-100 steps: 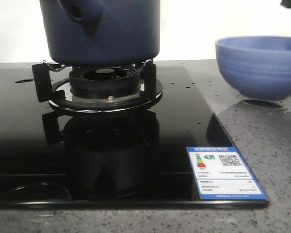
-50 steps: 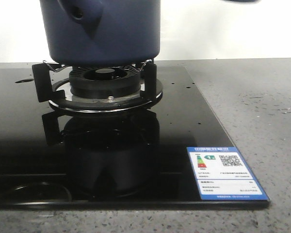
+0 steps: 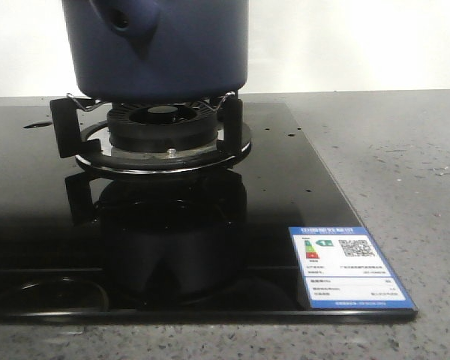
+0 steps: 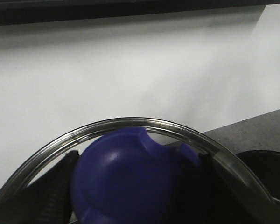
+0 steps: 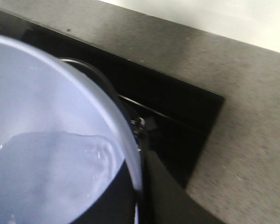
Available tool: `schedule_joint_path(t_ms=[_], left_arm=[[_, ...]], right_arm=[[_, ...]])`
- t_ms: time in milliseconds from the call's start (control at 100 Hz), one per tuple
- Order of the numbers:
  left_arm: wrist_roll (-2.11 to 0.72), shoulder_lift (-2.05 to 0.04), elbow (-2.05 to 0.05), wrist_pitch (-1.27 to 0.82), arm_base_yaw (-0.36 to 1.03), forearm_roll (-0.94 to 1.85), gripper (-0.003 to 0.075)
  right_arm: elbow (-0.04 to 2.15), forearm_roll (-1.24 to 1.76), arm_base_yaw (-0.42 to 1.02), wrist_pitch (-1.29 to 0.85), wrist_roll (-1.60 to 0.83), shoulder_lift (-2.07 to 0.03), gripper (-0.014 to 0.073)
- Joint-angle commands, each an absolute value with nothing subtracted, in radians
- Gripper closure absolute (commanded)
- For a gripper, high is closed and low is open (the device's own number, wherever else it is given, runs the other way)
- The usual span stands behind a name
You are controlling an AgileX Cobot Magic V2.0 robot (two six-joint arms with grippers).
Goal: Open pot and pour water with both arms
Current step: 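Tilt the bowl with the right gripper to pour water into the pot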
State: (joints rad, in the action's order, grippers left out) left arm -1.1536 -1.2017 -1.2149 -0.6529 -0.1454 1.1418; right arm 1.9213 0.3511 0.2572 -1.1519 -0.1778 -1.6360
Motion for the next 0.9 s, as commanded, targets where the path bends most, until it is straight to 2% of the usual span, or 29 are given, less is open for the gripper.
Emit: schedule_joint_path(t_ms=[0, 450, 890], left_arm=[[-1.143, -1.179, -1.254, -0.607, -0.148, 1.205, 0.0332], [-1.143, -1.179, -1.254, -0.591, -0.148, 1.203, 0.0332], [-1.143, -1.179, -1.254, -0.59, -0.151, 1.203, 0.0332]], right_arm=[[1.956, 0.423, 0.275, -1.037, -0.17, -1.622, 0.0636], [1.949, 0.44, 0.339, -0.739, -0.211, -1.696, 0.0636], [1.68, 0.445, 0.399, -0.269, -0.388, -1.616, 0.0636]])
